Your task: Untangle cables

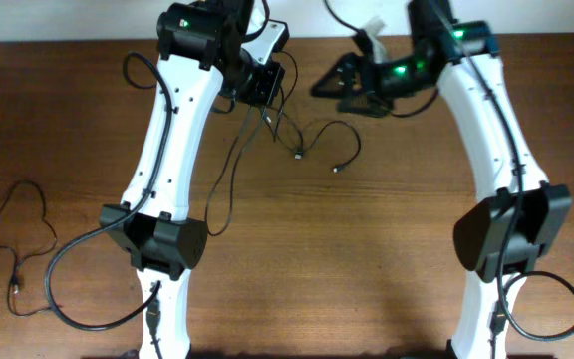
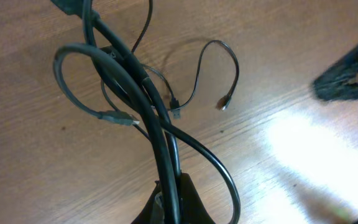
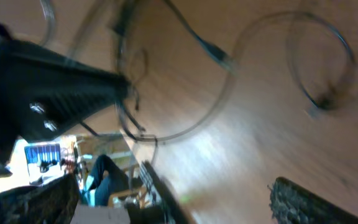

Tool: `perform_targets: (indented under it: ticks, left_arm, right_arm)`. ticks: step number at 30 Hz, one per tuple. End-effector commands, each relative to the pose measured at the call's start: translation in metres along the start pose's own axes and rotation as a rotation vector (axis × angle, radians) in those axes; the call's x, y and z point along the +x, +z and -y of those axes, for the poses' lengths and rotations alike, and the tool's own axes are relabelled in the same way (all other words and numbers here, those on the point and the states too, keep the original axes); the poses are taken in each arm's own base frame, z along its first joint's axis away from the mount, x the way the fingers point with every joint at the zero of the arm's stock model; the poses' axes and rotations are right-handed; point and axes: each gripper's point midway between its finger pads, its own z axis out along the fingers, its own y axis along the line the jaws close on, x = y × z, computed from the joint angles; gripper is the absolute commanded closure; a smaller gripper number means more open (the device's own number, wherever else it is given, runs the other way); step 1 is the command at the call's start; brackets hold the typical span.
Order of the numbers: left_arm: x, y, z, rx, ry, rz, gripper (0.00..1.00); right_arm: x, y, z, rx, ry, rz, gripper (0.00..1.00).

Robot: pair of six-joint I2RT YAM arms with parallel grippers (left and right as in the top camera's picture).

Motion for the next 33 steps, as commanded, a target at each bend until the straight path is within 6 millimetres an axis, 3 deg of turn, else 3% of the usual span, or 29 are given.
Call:
perform_targets:
  ticks: [1, 3, 7, 12, 16, 20, 22, 23, 25, 28, 29, 33]
  left_arm:
    - [-0.008, -0.010, 0.004, 0.078, -0.099, 0.046, 1.00]
    - [-0.017, -0.014, 0.008, 0.148, -0.216, 0.077, 1.00]
    - [-0.029, -0.031, 0.007, 0.335, -0.282, 0.124, 1.00]
    - [-0.040, -0.038, 0.012, 0.403, -0.287, 0.166, 1.00]
    - [-0.056, -0.056, -0.006, 0.486, -0.365, 0.239, 1.00]
    - [-0.054, -0.061, -0.006, 0.525, -0.375, 0.234, 1.00]
    - [-0.054, -0.061, -0.004, 0.531, -0.373, 0.233, 1.00]
    - [-0.054, -0.061, -0.004, 0.531, -0.372, 0.234, 1.00]
    - [-0.054, -0.061, -0.007, 0.524, -0.344, 0.245, 1.00]
    - [-0.054, -0.062, -0.017, 0.503, -0.347, 0.258, 1.00]
    - [-0.053, -0.061, -0.024, 0.472, -0.352, 0.260, 1.00]
    - [-0.051, -0.057, -0.033, 0.417, -0.364, 0.258, 1.00]
  right_arm:
    - [-0.010, 0.024, -0.034, -0.068, 0.032, 0.010, 0.00]
    - [-0.022, 0.035, -0.029, 0.012, 0.084, 0.065, 0.05]
    - [-0.032, 0.036, -0.025, 0.050, 0.098, 0.113, 0.18]
    - [-0.026, 0.054, -0.041, 0.032, 0.053, 0.088, 0.20]
    - [-0.021, 0.056, -0.039, 0.039, 0.067, 0.072, 0.19]
    - [-0.035, 0.056, -0.024, 0.147, 0.045, 0.151, 0.22]
    - [-0.041, 0.056, -0.029, 0.129, 0.043, 0.173, 0.23]
    - [-0.041, 0.058, -0.023, 0.142, 0.072, 0.174, 0.22]
    - [-0.036, 0.071, 0.010, 0.168, 0.242, 0.145, 0.21]
    - [-0.026, 0.102, 0.025, 0.025, 0.345, 0.013, 0.21]
    - [-0.020, 0.112, 0.019, -0.080, 0.353, -0.061, 0.21]
    - [-0.006, 0.110, -0.015, -0.271, 0.346, -0.187, 0.22]
